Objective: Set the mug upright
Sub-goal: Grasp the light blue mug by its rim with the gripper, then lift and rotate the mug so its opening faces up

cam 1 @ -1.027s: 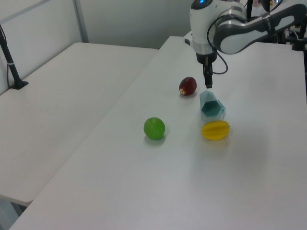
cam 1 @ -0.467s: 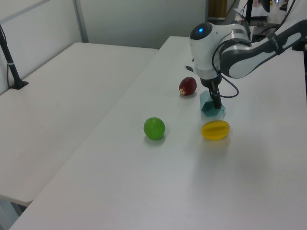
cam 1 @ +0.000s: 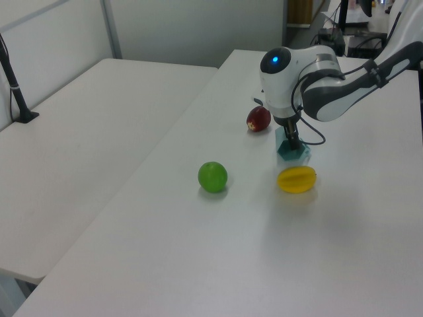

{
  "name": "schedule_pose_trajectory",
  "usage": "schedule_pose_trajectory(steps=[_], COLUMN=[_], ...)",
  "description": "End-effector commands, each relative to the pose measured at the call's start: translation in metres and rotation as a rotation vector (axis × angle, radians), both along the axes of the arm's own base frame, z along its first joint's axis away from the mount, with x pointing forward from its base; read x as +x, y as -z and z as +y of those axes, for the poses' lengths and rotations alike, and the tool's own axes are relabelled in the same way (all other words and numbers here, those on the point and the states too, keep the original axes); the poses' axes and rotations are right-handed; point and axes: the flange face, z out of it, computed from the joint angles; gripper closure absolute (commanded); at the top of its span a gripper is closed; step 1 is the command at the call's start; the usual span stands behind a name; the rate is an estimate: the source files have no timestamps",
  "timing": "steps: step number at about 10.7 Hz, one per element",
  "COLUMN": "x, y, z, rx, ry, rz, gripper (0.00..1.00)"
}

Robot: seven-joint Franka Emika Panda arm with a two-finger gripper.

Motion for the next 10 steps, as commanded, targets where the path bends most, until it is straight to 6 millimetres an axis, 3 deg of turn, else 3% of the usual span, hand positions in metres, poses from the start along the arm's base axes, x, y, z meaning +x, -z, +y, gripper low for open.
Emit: schedule_pose_trajectory(steps=[1,2,3,7,9,10], x=[0.0,0.003,0.011,0.027,0.034,0.036], y=[0.004,-0.003,-0.019,-0.081,-0.091,-0.091], z=[0.002,-0.001,-0.01,-0.059,-0.092,-0.099], rx=[-0.014,0.003,0.063,0.373,0.469,0.495], ry=[0.025,0.04,0.098,0.293,0.369,0.395], rz=[-0.054,-0.067,-0.09,-0.126,-0.135,-0.14], gripper=[0.86,0.97,1.0,1.0,0.98,0.97])
